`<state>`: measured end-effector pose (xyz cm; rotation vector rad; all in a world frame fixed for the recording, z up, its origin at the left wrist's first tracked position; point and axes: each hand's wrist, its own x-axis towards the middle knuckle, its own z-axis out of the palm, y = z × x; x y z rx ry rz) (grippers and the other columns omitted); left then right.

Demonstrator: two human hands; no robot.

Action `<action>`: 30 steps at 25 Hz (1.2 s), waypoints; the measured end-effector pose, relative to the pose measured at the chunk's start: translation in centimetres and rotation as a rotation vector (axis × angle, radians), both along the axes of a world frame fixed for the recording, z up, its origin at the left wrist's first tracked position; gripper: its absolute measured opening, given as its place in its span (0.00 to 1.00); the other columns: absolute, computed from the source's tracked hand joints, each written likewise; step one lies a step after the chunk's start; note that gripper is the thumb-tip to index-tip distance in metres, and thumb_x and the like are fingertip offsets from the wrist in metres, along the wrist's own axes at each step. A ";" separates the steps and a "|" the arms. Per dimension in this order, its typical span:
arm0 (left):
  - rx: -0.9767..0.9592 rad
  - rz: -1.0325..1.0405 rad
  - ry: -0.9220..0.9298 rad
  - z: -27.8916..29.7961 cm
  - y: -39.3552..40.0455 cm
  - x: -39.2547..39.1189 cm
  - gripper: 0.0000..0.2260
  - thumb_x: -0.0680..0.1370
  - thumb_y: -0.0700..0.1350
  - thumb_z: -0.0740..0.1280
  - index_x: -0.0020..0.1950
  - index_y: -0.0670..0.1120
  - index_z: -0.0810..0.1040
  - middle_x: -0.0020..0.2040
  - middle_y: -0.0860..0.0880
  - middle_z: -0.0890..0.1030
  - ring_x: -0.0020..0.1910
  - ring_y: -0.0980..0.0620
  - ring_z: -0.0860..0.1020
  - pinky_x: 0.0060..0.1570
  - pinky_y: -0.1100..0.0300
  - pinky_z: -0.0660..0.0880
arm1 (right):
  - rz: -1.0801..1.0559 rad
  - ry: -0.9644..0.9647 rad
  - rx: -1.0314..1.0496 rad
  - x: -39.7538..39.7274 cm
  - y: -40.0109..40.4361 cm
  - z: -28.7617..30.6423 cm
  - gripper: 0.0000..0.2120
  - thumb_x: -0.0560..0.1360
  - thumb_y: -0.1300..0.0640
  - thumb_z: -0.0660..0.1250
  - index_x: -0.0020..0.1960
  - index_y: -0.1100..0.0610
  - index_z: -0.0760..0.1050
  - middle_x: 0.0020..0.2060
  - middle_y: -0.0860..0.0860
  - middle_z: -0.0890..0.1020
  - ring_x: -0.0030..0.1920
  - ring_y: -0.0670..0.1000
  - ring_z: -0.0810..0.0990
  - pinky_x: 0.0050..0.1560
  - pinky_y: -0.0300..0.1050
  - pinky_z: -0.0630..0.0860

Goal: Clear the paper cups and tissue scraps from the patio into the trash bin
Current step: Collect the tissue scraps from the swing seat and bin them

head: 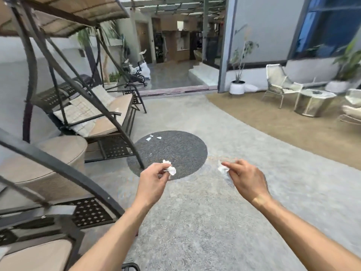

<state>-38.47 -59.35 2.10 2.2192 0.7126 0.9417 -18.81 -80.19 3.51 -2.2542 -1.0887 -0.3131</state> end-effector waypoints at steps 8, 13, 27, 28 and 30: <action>-0.029 -0.341 0.013 -0.4 -13.6 22.3 0.09 0.75 0.38 0.72 0.53 0.49 0.84 0.49 0.57 0.82 0.45 0.66 0.78 0.45 0.75 0.72 | -0.329 0.010 -0.004 14.7 -18.7 -0.2 0.14 0.77 0.55 0.63 0.59 0.44 0.80 0.42 0.46 0.78 0.39 0.52 0.79 0.32 0.44 0.73; -0.077 -0.609 0.048 -0.6 -23.1 34.4 0.09 0.75 0.37 0.71 0.52 0.48 0.85 0.50 0.55 0.82 0.44 0.64 0.79 0.43 0.76 0.71 | -0.626 0.084 0.015 17.9 -31.3 -1.8 0.14 0.77 0.47 0.63 0.61 0.44 0.79 0.45 0.46 0.77 0.42 0.53 0.79 0.36 0.47 0.76; -0.122 -1.258 0.175 -4.4 -47.7 57.8 0.11 0.71 0.35 0.72 0.47 0.50 0.86 0.45 0.56 0.82 0.41 0.64 0.79 0.40 0.75 0.71 | -1.247 0.228 -0.101 23.6 -50.7 -4.6 0.12 0.77 0.53 0.66 0.59 0.45 0.79 0.53 0.45 0.81 0.47 0.49 0.81 0.42 0.43 0.76; -0.122 -1.288 0.199 -4.8 -49.1 59.4 0.11 0.71 0.36 0.73 0.47 0.51 0.86 0.45 0.55 0.83 0.40 0.64 0.79 0.40 0.74 0.72 | -1.283 0.252 -0.094 24.5 -51.2 -5.0 0.12 0.77 0.53 0.66 0.60 0.44 0.78 0.56 0.45 0.81 0.48 0.48 0.81 0.46 0.44 0.77; -0.118 -1.341 0.254 -5.9 -51.6 61.9 0.10 0.71 0.37 0.74 0.47 0.52 0.85 0.44 0.55 0.84 0.40 0.65 0.79 0.39 0.74 0.72 | -1.348 0.288 -0.062 25.6 -52.0 -6.0 0.13 0.77 0.52 0.67 0.60 0.44 0.77 0.57 0.44 0.81 0.50 0.46 0.80 0.52 0.45 0.77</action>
